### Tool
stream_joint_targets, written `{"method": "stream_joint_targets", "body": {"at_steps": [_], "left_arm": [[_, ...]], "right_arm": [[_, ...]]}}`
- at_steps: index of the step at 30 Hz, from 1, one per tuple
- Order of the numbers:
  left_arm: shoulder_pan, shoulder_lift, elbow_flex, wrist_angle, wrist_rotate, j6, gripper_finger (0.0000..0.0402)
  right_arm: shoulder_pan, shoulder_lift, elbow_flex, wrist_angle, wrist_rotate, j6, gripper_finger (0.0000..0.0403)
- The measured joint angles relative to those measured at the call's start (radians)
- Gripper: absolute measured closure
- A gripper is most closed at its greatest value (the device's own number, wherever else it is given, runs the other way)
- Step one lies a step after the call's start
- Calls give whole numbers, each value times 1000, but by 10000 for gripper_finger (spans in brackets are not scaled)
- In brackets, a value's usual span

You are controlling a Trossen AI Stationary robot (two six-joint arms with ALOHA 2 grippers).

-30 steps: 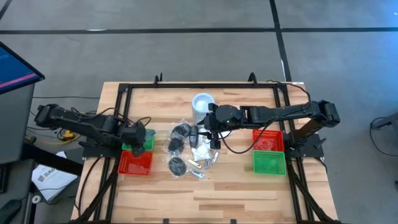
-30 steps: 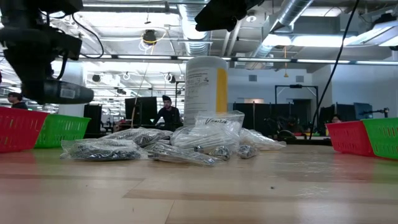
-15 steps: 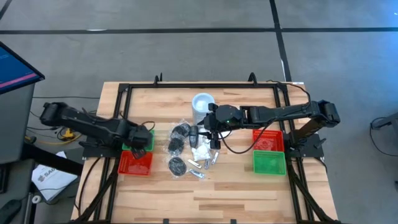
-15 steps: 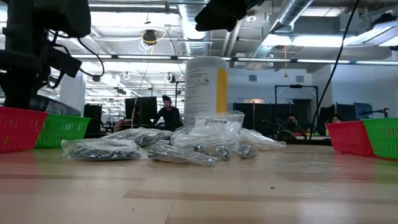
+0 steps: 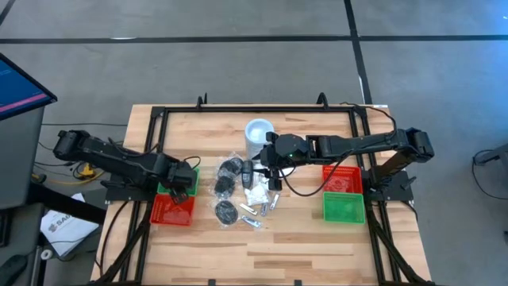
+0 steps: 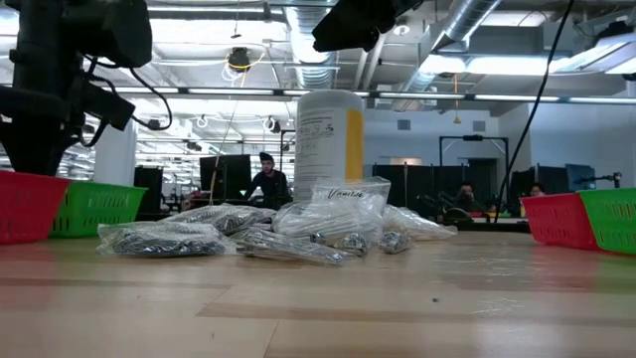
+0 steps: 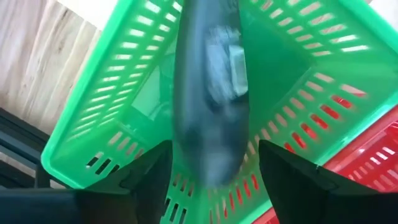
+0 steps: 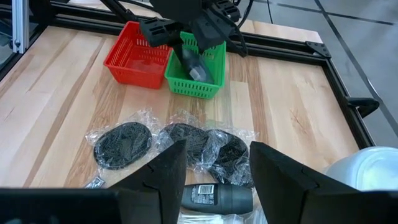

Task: Pick & Place Travel size toiletries
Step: Put the gray deodorant into the left green bin, then put the hairbrush into the right red bin

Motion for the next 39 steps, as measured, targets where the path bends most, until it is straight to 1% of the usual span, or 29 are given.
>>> {"method": "stream_joint_targets", "body": {"at_steps": [5,9,16,19,23,30,33,39], "left_arm": [[0,-4,0,-9,-2,2,197],[0,-32,0,-9,11,2,210],[0,-140,0,-8,8,-16,215],[0,-184,0,17,0,-32,214],[0,-214,0,124,-22,-32,218],[24,-215,0,357,-89,15,230],[67,-201,0,418,-119,53,235],[199,-131,0,539,-120,152,242]], "right_arm": [[0,0,0,0,0,-5,237],[0,0,0,-1,0,-6,239],[0,0,0,-3,0,-6,236],[0,0,0,-3,0,-5,238],[0,0,0,-3,0,-5,238],[0,0,0,-3,0,-3,237],[0,0,0,-3,0,-3,239],[0,0,0,-3,0,-3,236]]}}
